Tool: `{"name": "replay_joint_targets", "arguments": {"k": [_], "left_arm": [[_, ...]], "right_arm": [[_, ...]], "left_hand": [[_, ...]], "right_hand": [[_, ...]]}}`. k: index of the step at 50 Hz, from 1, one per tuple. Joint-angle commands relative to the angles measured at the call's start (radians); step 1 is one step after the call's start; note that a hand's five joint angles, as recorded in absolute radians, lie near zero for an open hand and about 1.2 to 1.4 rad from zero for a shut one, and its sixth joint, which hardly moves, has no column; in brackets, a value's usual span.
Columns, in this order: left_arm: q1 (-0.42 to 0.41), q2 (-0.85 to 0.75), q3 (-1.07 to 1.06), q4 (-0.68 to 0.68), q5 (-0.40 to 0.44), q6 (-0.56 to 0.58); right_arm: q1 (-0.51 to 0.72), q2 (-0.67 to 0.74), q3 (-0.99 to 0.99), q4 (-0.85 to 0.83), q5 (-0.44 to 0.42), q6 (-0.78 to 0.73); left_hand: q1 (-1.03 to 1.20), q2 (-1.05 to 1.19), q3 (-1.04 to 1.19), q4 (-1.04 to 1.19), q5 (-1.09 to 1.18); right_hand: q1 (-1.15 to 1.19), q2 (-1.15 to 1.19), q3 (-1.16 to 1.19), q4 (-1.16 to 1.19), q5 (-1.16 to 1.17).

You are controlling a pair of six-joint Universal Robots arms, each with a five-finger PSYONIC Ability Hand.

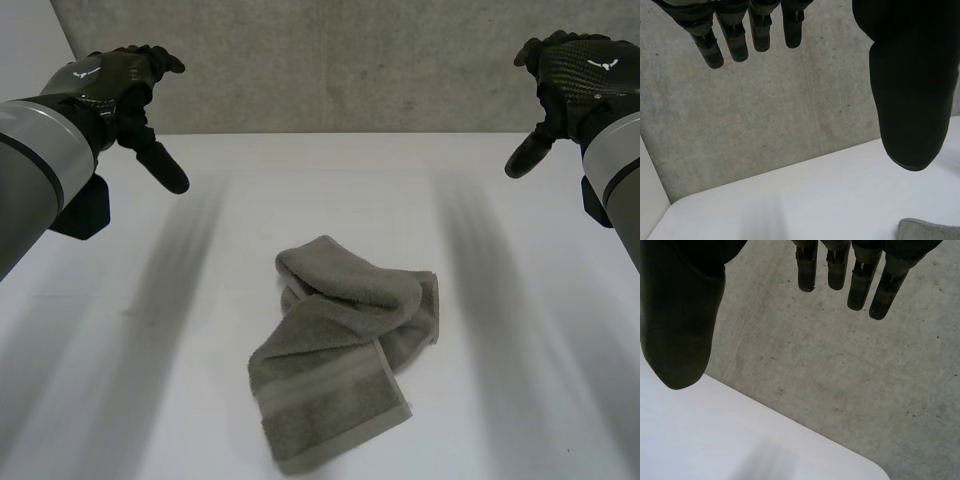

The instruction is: Fold the towel.

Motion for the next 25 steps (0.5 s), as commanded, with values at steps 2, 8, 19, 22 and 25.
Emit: {"name": "replay_joint_targets", "arguments": {"k": [2, 8, 19, 22, 25], "left_arm": [[-0.001, 0.005, -0.007, 0.005, -0.001, -0.003], [-0.01, 0.009, -0.024, 0.006, 0.009, -0.001], [-0.137, 0.005, -0.245, 0.025, 0.031, 0.002], [-0.145, -0.012, -0.32, 0.055, 0.031, 0.002], [-0.167, -0.055, -0.385, 0.104, 0.031, 0.003]], "right_arm": [[-0.001, -0.001, 0.001, 0.003, -0.009, -0.003], [0.0, 0.004, -0.006, 0.003, -0.043, -0.055], [0.0, 0.069, 0.081, 0.166, -0.42, -0.644], [-0.001, 0.089, 0.133, 0.172, -0.514, -0.751], [-0.001, 0.131, 0.15, 0.149, -0.569, -0.79]], "left_hand": [[0.003, 0.007, 0.01, 0.01, -0.022], [0.07, 0.075, 0.077, 0.077, 0.046], [0.085, 0.09, 0.092, 0.092, 0.061], [0.085, 0.09, 0.092, 0.092, 0.061], [0.082, 0.087, 0.089, 0.089, 0.058]], "right_hand": [[-0.058, -0.068, -0.07, -0.082, -0.061], [-0.058, -0.068, -0.07, -0.082, -0.061], [-0.058, -0.068, -0.07, -0.082, -0.061], [-0.058, -0.068, -0.07, -0.082, -0.061], [-0.058, -0.068, -0.07, -0.082, -0.061]]}}
